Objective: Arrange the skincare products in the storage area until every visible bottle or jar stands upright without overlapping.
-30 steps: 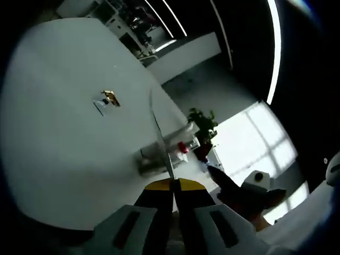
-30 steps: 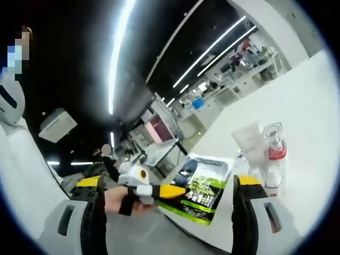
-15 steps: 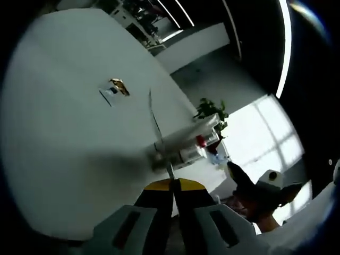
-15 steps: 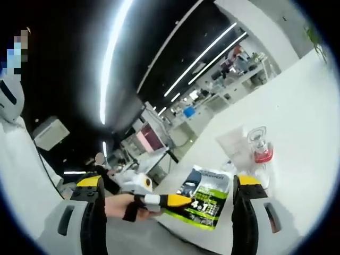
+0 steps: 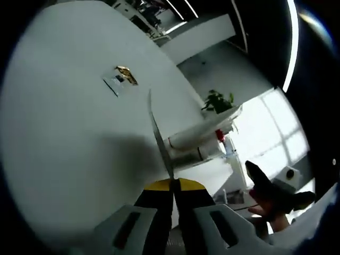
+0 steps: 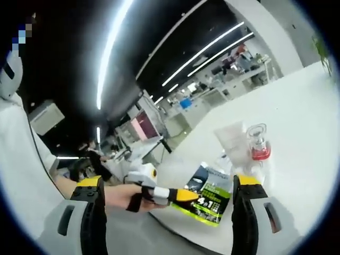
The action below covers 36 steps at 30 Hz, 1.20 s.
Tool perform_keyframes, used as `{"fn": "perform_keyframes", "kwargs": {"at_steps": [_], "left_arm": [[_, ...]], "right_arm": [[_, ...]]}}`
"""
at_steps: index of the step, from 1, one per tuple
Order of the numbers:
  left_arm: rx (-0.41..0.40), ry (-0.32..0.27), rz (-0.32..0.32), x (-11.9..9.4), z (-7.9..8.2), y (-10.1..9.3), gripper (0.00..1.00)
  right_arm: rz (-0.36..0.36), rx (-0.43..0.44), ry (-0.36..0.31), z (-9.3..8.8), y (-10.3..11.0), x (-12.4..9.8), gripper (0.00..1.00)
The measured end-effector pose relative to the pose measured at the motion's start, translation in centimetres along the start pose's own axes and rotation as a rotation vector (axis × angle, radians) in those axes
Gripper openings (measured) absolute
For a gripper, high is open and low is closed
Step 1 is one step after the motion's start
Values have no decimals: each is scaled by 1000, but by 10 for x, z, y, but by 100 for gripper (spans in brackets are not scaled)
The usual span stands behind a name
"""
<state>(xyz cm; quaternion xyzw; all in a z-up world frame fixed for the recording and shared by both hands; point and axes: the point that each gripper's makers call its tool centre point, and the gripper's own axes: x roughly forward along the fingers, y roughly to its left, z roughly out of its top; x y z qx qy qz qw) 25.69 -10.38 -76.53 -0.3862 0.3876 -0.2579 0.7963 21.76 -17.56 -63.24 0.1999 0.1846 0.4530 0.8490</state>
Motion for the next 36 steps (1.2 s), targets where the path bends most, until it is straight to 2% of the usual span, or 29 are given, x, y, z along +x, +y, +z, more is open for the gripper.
{"fn": "perform_keyframes", "kwargs": {"at_steps": [16,21,27,31,36], "left_arm": [[17,26,36,9,4,18,0],[25,44,69,12,5,28,0],[2,31,102,13,6,35,0],[17,51,134,15,3,42,0],[85,87,169,16,2,49,1]], "right_arm": [[-62,-69,82,-14,-7,4,99],[-92,-83,118,-20,-14,4,99],[-107,-96,146,-25,-17,5,98],[-107,-91,146,-25,-18,5,98],[-110,-80,143,-25,-20,4,97]]}}
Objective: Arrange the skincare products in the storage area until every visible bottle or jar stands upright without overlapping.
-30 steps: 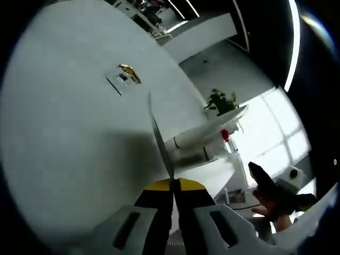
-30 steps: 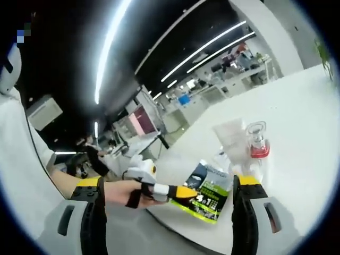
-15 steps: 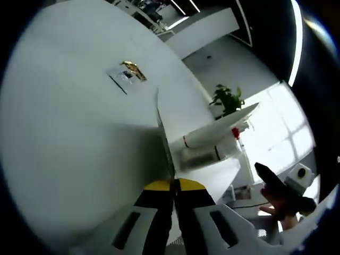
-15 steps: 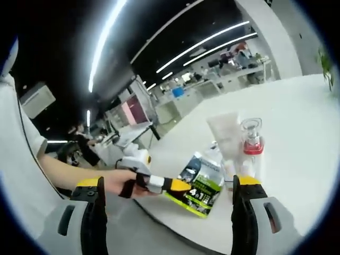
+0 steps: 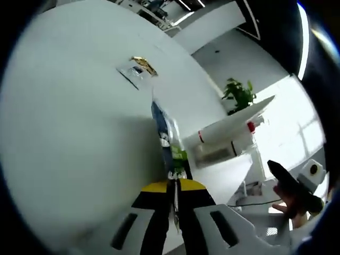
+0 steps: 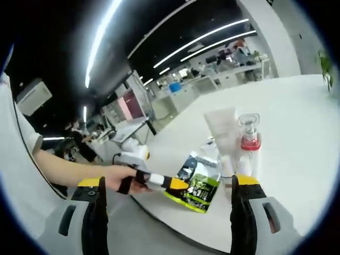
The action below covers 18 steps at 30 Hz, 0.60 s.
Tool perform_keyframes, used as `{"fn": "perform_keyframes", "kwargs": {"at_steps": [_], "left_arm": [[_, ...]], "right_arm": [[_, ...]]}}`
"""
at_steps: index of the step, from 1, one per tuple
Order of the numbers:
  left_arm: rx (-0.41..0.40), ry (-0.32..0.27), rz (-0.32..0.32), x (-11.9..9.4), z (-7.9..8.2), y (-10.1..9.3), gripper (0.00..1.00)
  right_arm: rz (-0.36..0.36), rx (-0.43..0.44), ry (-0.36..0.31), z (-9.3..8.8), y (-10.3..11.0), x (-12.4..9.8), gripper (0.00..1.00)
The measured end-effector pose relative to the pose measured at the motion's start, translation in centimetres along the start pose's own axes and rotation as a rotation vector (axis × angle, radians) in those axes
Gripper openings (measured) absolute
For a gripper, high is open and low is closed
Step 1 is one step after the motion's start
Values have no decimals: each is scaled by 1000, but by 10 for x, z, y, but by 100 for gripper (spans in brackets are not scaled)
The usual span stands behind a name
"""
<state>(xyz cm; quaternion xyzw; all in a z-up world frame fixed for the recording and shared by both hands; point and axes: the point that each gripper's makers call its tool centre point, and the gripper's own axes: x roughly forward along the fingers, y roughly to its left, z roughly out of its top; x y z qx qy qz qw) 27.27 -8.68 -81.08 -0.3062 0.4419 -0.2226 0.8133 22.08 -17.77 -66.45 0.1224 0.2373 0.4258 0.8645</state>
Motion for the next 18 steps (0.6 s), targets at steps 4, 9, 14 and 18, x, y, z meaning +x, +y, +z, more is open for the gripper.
{"fn": "perform_keyframes", "kwargs": {"at_steps": [4,9,14,18], "left_arm": [[57,18,31,0,2,4,3],[129,62,87,-1,-3,12,9],[180,81,117,-3,-5,15,14],[200,88,130,-6,-4,11,18]], "right_arm": [[4,-6,5,-2,0,1,97],[4,-10,7,-2,-1,1,97],[-1,-7,19,-5,-2,1,96],[3,-9,29,-6,0,2,96]]}}
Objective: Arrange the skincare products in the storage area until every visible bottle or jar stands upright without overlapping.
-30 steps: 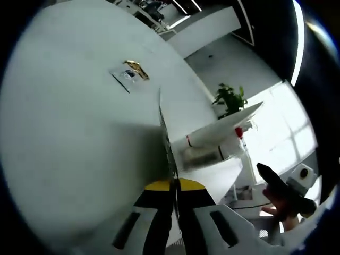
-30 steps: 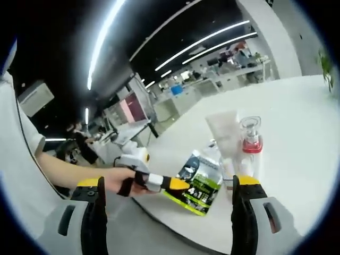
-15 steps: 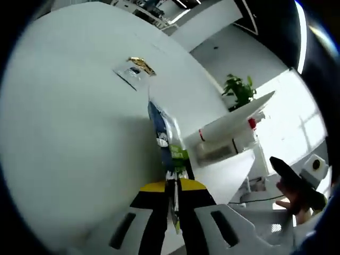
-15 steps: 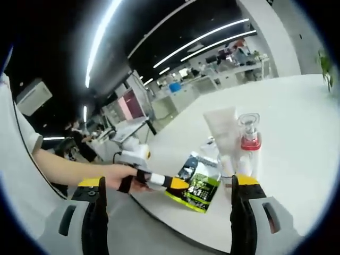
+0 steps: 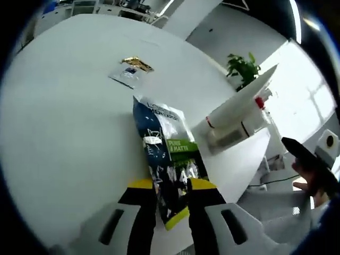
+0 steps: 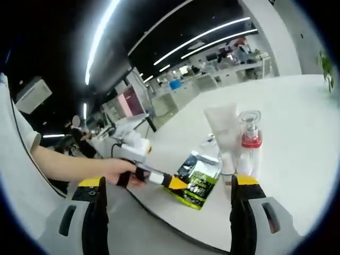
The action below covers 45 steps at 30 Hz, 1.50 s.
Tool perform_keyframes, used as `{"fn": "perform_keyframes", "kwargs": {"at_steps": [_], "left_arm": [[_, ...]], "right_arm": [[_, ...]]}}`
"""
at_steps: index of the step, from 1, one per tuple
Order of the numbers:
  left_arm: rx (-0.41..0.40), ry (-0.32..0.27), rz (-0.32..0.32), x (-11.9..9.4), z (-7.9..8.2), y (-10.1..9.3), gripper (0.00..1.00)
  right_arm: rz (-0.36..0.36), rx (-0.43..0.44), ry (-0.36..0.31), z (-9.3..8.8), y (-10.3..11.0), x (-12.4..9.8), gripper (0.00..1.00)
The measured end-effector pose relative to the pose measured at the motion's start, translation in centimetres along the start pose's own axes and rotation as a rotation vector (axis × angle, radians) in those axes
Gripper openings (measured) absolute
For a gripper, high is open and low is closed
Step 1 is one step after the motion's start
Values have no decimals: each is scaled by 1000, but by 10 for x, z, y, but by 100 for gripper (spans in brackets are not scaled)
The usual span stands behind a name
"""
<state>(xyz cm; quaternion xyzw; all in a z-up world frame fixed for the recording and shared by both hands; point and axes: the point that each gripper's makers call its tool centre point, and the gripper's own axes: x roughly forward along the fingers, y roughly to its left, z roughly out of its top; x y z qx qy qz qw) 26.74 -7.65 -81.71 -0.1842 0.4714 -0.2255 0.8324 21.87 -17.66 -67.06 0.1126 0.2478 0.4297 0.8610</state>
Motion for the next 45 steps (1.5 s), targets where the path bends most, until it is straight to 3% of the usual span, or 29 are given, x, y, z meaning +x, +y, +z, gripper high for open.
{"fn": "perform_keyframes", "kwargs": {"at_steps": [3,8,12,14,16,17,19,21,23,27,33,40,45], "left_arm": [[42,20,33,-2,-1,1,23],[30,20,70,-4,1,5,29],[118,52,166,-8,0,16,31],[233,33,236,-12,8,22,34],[405,19,327,-17,19,32,39],[505,10,342,-16,25,33,43],[639,-40,257,-5,38,16,43],[724,-54,182,0,38,-2,40],[700,-27,196,6,35,1,41],[736,33,191,15,30,11,44],[754,65,187,16,24,11,44],[724,56,168,24,25,8,44],[753,66,140,27,27,5,44]], "right_arm": [[2,4,7,-1,0,0,96],[-2,15,0,0,-1,0,95],[-4,17,4,-1,-1,-1,95],[-4,18,8,-2,-1,0,94],[-7,20,9,-2,-2,-1,94],[-8,21,10,-2,-2,-1,94],[-9,25,8,-2,-2,-1,94],[-11,26,9,-2,-3,-1,94],[-11,26,12,-3,-3,-1,93],[-16,31,12,-3,-4,-1,93],[-21,43,11,-3,-6,-1,93],[-20,49,15,-4,-6,-1,93],[-15,53,23,-6,-6,1,93]]}}
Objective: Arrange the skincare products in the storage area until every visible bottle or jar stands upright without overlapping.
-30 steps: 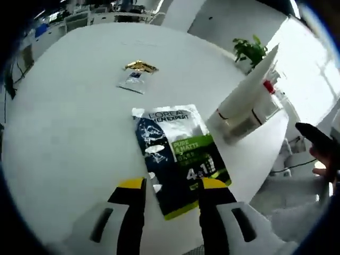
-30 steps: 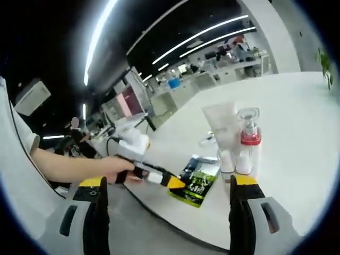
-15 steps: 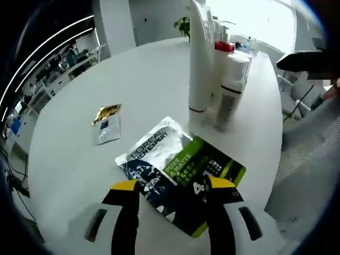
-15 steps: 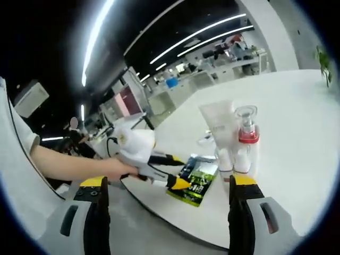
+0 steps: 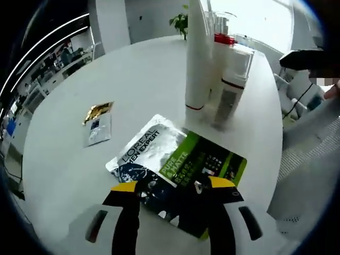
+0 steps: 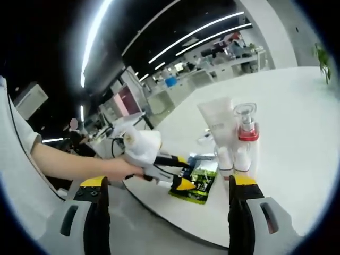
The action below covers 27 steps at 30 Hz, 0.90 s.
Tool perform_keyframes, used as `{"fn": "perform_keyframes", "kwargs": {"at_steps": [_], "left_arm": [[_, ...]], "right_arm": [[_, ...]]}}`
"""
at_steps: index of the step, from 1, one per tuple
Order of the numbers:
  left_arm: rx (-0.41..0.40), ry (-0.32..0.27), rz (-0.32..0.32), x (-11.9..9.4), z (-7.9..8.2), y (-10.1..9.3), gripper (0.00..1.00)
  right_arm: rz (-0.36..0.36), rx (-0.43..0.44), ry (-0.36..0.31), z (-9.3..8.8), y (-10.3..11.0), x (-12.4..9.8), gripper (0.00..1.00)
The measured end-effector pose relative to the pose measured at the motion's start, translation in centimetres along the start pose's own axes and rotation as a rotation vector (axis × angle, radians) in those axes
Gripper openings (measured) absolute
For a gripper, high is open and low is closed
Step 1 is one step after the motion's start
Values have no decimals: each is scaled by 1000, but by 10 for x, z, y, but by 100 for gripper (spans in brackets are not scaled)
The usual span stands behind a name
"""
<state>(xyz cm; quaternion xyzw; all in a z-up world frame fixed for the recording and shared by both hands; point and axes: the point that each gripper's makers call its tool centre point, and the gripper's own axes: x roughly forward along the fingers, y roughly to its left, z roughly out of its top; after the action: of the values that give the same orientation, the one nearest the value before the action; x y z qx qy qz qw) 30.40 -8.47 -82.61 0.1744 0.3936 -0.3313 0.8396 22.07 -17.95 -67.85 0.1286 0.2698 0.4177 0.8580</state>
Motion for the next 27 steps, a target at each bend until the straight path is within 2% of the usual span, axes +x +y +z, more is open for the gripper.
{"fn": "perform_keyframes", "kwargs": {"at_steps": [12,14,16,21,27], "left_arm": [[10,1,-29,4,2,0,44],[9,0,-30,3,2,1,47],[-6,-10,-28,1,4,1,50],[-14,-37,-26,-7,12,-3,49],[-32,-40,-7,-19,5,-3,49]], "right_arm": [[6,3,7,-1,0,2,93],[5,2,8,-1,0,2,93],[5,-4,11,-1,0,3,94],[7,-15,18,-2,1,3,94],[0,-22,14,-2,1,1,93]]}}
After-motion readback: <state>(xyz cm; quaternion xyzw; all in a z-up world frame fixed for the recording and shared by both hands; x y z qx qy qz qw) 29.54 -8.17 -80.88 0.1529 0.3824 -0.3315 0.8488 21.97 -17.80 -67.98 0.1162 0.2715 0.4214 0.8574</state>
